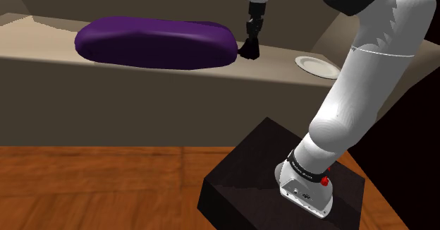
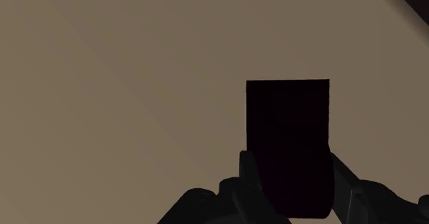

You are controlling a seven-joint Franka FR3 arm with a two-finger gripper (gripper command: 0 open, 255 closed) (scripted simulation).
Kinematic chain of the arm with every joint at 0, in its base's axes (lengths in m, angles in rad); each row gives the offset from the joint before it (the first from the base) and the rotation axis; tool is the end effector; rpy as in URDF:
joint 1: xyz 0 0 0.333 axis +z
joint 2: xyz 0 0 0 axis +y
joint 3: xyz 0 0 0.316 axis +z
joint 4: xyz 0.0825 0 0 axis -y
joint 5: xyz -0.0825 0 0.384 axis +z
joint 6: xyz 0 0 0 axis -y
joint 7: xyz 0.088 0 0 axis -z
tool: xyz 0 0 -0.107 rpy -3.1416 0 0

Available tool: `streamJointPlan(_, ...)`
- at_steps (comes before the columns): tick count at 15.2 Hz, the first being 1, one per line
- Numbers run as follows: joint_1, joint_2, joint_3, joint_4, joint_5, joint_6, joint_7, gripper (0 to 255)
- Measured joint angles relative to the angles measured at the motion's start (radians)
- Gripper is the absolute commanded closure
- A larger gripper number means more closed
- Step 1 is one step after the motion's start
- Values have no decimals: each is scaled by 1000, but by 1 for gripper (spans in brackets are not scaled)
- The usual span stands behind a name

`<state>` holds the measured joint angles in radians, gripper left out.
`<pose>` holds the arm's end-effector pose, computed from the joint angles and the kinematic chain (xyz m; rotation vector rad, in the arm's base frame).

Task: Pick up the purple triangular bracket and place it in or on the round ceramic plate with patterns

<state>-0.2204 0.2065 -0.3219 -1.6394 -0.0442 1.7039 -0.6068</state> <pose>0.5257 -0.3053 0.4884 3.1085 0.1172 -0.2642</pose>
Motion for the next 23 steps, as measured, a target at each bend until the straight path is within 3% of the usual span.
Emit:
streamJointPlan(9,1,-4,0,6,0,-7,0,255)
streamJointPlan(23,-6,10,-4,198,3,-189,-18,255)
